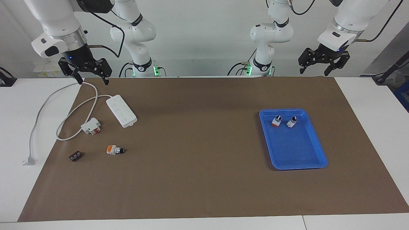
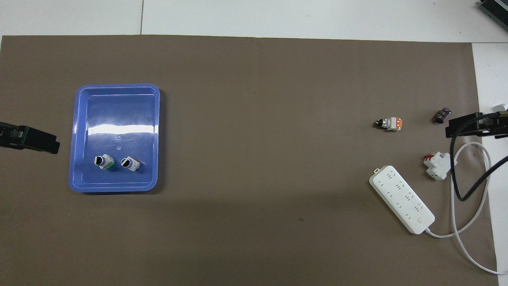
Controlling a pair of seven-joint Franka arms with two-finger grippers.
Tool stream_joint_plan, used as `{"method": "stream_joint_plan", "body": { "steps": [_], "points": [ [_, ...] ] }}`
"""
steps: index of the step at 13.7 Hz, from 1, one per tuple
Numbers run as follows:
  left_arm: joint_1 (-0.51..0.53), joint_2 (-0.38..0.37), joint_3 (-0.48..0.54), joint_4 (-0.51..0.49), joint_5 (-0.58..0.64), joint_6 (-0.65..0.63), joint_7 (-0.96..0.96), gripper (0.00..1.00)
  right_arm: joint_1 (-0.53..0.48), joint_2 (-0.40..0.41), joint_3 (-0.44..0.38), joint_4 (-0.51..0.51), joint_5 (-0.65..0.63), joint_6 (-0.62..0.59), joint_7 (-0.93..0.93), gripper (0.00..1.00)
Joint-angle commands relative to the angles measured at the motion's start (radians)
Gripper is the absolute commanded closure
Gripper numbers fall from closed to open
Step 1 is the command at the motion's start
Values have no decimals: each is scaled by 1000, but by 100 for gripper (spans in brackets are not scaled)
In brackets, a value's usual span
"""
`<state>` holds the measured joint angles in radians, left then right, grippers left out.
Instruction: Turn and place switch with both arms
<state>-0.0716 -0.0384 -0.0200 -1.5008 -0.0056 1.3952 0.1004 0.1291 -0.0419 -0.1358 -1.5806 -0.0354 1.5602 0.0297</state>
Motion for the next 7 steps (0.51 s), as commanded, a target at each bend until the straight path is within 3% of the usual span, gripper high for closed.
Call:
{"method": "stream_joint_plan", "body": {
  "steps": [1, 4, 7],
  "points": [
    [-5, -25, 9, -27, -11, -4, -10, 0, -3, -6, -2, -16, 12, 84, 46, 0],
    [-5, -25, 9, -27, -11, -5, -10, 0, -14, 2, -2, -44, 5, 167, 463, 0],
    [-5, -25, 9, -27, -10, -5, -10, 0, -19, 22, -4, -96, 5, 279, 735, 0]
  ]
}}
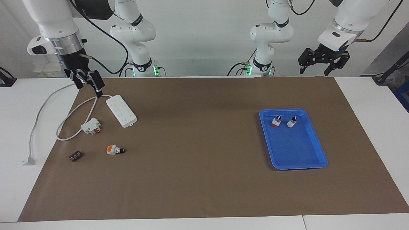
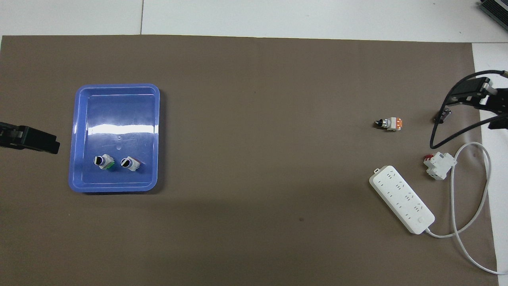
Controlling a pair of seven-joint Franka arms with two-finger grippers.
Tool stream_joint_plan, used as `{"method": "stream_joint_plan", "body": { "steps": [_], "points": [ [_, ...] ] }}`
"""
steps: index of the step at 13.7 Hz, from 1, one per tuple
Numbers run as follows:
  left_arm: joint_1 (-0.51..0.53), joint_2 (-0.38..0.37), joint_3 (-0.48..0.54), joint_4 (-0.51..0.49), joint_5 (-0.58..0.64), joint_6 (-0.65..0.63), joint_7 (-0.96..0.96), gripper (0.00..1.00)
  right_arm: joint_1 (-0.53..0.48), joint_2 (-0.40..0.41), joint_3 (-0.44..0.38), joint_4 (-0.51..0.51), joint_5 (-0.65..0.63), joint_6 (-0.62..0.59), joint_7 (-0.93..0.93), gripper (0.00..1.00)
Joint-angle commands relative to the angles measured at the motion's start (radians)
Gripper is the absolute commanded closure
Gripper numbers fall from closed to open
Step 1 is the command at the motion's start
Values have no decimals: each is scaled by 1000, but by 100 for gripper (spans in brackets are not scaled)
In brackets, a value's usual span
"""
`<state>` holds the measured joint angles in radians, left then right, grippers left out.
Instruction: Turn and place switch with both arms
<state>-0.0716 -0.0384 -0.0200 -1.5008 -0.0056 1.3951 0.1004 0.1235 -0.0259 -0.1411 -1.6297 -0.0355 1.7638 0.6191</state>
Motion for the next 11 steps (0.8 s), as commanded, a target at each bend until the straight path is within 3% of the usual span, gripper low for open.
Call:
{"method": "stream_joint_plan", "body": {
  "steps": [1, 6, 9, 11],
  "points": [
    [-5, -25, 9, -27, -10, -4, -10, 0, -27, 20, 2, -55, 9, 106, 230, 0],
    [-5, -25, 9, -27, -10, -5, -10, 0, -88, 240, 2, -32, 61, 223, 545, 0],
    [-5, -25, 9, -27, -11, -5, -10, 0, -169, 363, 2, -35, 205, 236, 557, 0],
    [-5, -25, 9, -27, -11, -5, -10, 0, -179, 420, 2, -45, 210, 226, 553, 0]
  ]
}}
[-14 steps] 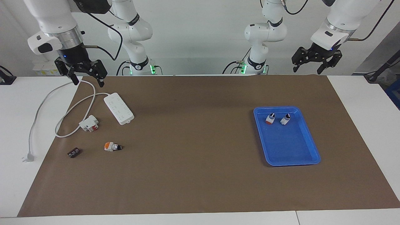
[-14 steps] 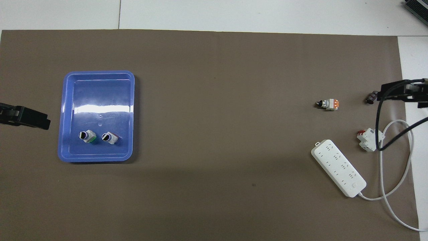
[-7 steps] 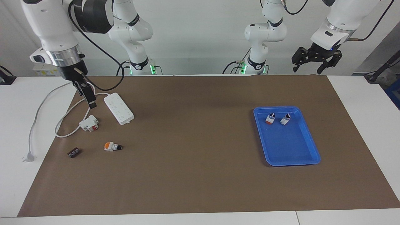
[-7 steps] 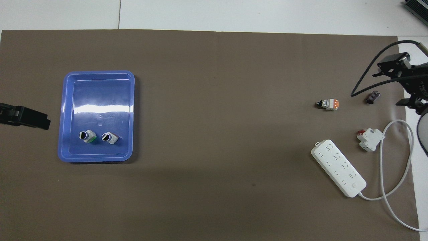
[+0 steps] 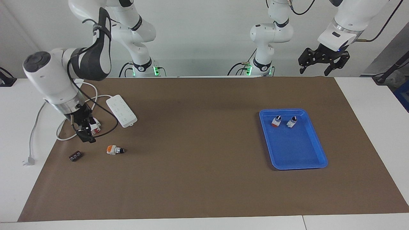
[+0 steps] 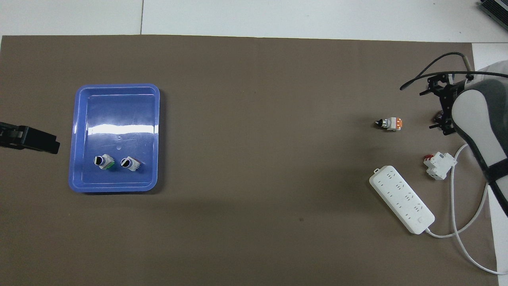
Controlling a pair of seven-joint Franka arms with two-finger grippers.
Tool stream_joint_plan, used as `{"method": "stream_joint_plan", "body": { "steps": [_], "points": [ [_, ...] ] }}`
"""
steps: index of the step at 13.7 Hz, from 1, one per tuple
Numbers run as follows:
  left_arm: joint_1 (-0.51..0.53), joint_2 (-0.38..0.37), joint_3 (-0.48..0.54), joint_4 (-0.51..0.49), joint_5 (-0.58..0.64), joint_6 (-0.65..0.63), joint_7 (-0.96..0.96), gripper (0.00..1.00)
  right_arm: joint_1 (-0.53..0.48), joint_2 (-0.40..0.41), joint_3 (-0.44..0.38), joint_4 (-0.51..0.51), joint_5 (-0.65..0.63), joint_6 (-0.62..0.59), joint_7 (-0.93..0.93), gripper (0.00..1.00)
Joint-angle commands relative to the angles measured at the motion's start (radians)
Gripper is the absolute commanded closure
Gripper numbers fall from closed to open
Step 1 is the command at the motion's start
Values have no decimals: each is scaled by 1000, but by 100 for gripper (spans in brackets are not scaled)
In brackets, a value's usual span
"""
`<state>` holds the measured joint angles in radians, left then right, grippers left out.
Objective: Turn and place switch with both arms
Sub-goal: 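Lower the right gripper and grasp the white switch module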
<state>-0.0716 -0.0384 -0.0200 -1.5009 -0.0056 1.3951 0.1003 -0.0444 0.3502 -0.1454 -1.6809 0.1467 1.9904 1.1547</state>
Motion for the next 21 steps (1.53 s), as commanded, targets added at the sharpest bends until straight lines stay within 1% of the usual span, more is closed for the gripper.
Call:
{"method": "stream_joint_plan", "body": {
  "steps": [1, 4, 5, 7, 9, 11, 15, 16, 17, 18, 21],
  "points": [
    [-5, -25, 9, -27, -10, -5, -11, 0, -6, 68, 6, 4, 28, -4, 11, 0],
    [-5, -25, 9, -27, -11, -5, -10, 0, -2, 134, 7, 4, 60, 1, 1, 0],
    [-5, -25, 9, -27, -11, -5, -10, 0, 1, 141, 7, -6, 60, 5, -3, 0],
    [-5, -25, 9, -27, -10, -5, -10, 0, 0, 144, 7, -11, 60, 18, -25, 0],
    [-5, -25, 9, -27, -10, -5, -10, 0, 0, 145, 7, -16, 65, 74, -58, 0],
    [-5, -25, 9, -27, -10, -5, -10, 0, 8, 150, 9, -45, 94, 123, -66, 0],
    [-5, -25, 9, -27, -10, -5, -10, 0, 32, 147, 9, -80, 128, 153, -73, 0],
    [-5, -25, 9, -27, -10, -5, -10, 0, 31, 148, 7, -79, 128, 154, -75, 4],
    [-5, -25, 9, -27, -10, -5, -10, 0, 28, 153, 9, -79, 128, 157, -85, 38],
    [-5, -25, 9, -27, -10, -5, -10, 0, 26, 156, 9, -77, 128, 154, -125, 99],
    [-5, -25, 9, -27, -11, -5, -10, 0, 17, 154, 7, -65, 123, 137, -150, 100]
  ]
}}
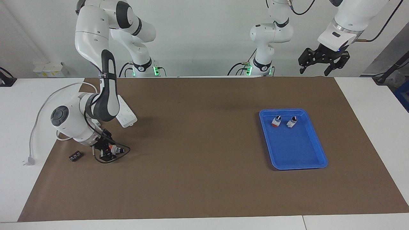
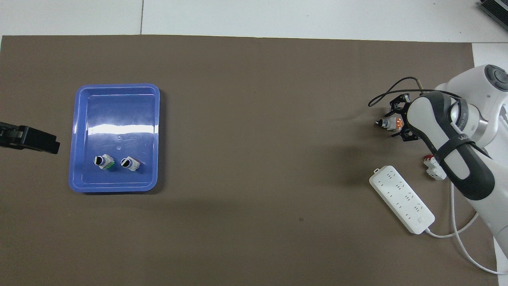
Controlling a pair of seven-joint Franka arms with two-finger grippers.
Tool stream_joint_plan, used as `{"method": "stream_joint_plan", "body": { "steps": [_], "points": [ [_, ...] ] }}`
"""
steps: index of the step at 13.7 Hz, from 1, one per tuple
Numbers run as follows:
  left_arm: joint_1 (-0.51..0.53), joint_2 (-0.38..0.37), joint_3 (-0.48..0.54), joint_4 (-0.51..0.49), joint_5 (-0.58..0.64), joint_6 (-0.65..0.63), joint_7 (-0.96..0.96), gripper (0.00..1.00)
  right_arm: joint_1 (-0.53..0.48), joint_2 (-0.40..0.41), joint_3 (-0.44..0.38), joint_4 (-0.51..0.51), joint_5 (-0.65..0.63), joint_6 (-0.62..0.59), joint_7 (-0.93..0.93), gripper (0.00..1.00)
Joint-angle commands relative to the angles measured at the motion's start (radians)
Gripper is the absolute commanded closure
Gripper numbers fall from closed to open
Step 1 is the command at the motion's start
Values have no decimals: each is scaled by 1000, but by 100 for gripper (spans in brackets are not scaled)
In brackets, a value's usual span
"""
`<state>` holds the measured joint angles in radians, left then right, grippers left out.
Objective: Turn and place switch with both arms
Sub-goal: 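Lower the right gripper and grasp the white switch module, then carry the switch with the right gripper toward the blue tray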
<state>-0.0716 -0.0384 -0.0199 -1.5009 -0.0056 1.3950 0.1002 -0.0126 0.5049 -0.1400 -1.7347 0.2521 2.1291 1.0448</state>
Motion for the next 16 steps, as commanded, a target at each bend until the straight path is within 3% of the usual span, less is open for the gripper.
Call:
{"method": "stream_joint_plan", "body": {
  "steps": [1, 4, 6, 10, 12, 14, 16],
  "points": [
    [-5, -25, 9, -27, -10, -5, -10, 0, -7, -2, 2, -8, 16, -2, -42, 100],
    [-5, -25, 9, -27, -10, -5, -10, 0, 5, -38, 28, 32, 30, -70, -22, 100],
    [-5, -25, 9, -27, -11, -5, -10, 0, 2, -98, 56, 47, 122, -141, 3, 100],
    [-5, -25, 9, -27, -11, -5, -10, 0, 6, -209, 74, 64, 574, -307, 21, 100],
    [-5, -25, 9, -27, -11, -5, -10, 0, 11, -230, 153, 72, 727, -295, 129, 100],
    [-7, -26, 9, -29, -11, -20, -10, 0, 43, -229, 241, 134, 750, -288, 239, 100],
    [-19, -28, 6, -30, -10, -37, -16, 0, 155, -226, 257, 152, 765, -183, 306, 100]
  ]
}}
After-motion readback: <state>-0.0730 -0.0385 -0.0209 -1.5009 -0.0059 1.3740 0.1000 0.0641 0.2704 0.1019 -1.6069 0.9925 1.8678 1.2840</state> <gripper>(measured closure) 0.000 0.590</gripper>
